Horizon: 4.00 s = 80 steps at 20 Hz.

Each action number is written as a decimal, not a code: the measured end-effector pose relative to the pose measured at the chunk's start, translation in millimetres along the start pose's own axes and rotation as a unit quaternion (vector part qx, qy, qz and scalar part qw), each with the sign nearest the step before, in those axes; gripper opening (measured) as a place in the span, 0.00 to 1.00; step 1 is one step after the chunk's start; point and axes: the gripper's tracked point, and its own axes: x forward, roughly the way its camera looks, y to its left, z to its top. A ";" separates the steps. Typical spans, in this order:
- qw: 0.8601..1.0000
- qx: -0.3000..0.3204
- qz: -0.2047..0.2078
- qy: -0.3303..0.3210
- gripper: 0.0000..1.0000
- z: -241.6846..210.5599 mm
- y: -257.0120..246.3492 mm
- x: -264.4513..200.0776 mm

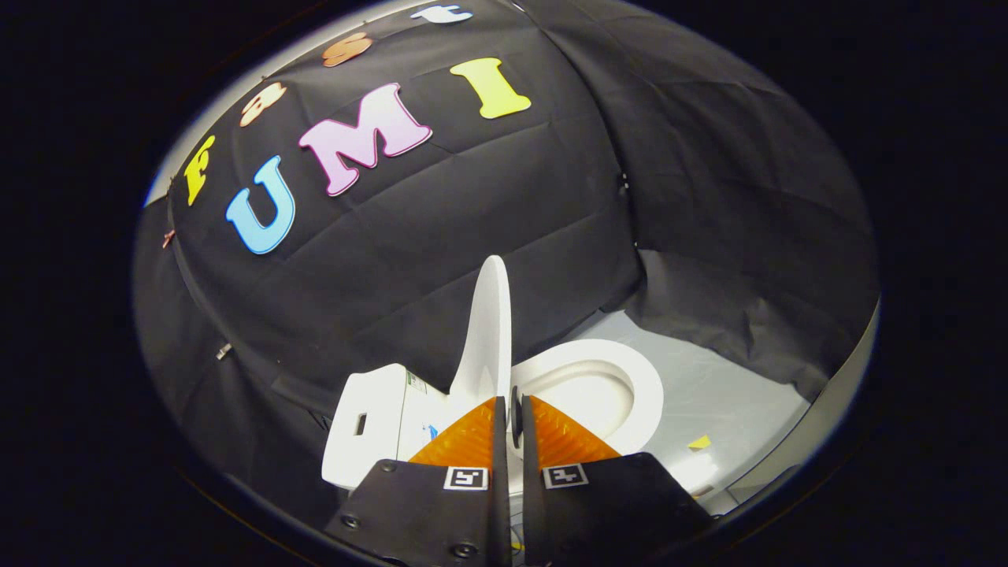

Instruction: Open the toilet lid.

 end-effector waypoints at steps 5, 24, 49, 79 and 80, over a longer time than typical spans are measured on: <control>0.999 -0.028 -0.006 -0.018 0.11 -2.4 26.2 -10.3; 0.988 -0.137 0.021 -0.062 0.12 -38.2 184.7 -26.1; 0.943 -0.323 -0.008 -0.079 0.15 -133.4 295.5 5.9; 0.933 -0.324 0.058 -0.145 0.98 -94.6 334.3 -70.3; 0.933 -0.319 0.063 -0.152 0.98 -85.6 335.4 -78.4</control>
